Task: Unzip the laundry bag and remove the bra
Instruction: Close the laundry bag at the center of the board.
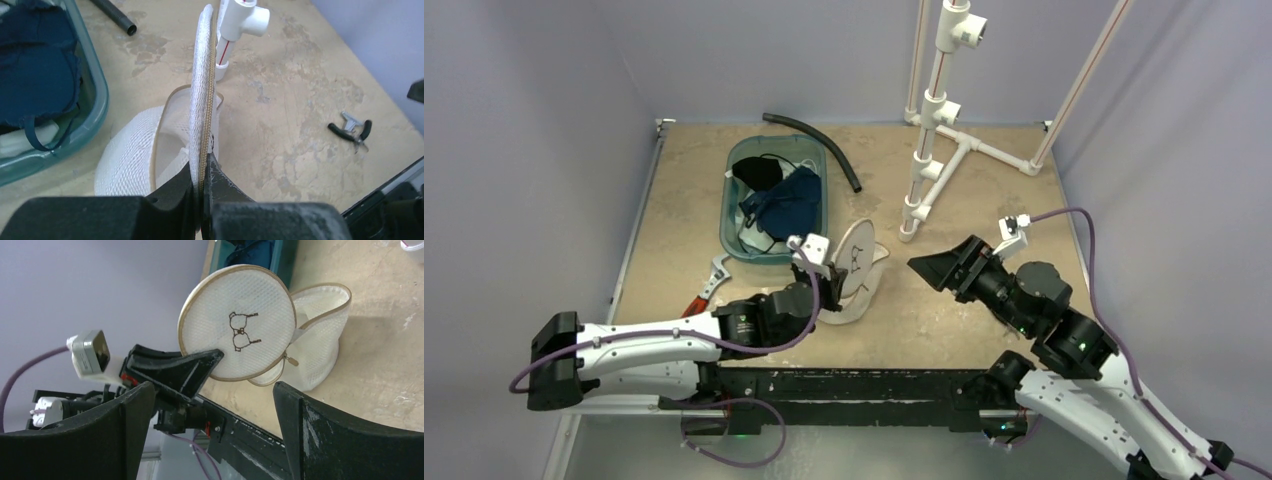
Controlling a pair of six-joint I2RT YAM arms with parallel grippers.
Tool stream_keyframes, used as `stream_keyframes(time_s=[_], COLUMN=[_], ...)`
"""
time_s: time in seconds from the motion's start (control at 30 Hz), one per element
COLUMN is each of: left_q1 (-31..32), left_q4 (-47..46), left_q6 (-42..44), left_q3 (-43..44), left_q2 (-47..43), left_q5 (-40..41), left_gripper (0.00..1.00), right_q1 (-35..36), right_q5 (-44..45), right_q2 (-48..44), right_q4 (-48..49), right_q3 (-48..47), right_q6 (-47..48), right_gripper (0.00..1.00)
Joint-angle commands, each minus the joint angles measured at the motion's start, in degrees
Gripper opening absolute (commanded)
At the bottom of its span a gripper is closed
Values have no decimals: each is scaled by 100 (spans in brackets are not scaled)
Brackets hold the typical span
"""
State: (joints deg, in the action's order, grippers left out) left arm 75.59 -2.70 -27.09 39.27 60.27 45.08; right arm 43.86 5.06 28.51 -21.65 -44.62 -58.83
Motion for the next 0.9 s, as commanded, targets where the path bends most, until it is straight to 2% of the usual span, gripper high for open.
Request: stream_keyframes(time_s=[0.0,0.2,0.4,0.63,0.8,0.87], left_q1=[-523,-922,-1064,-1441,-1559,-1562], left_q4=[-344,-881,-1187,-1034,-312,88], left_q6=[-1640,-2847,-3663,-3862,-3589,-3461], left_q3=[-430,-935,-1439,-1582,-1172,-972], left_q2=[-366,-492,-515,-324,-373,-344], left_q5=[-826,-1719,-2046,-2215,-1960,-1853], left_gripper=[0,0,0,0,25,32], right_q1=[10,16,19,19,16,16], right_q5=[62,-192,-417,-497,-631,-629], right_q2=[-124,-123,194,323,293,302], right_q4=[347,894,1250,1566,1559,1558], right_q3=[422,832,1138,1565,1712,1743], right_q6=[430,1059,1444,1473,1468,1452], right_gripper=[90,85,75,72,73,73])
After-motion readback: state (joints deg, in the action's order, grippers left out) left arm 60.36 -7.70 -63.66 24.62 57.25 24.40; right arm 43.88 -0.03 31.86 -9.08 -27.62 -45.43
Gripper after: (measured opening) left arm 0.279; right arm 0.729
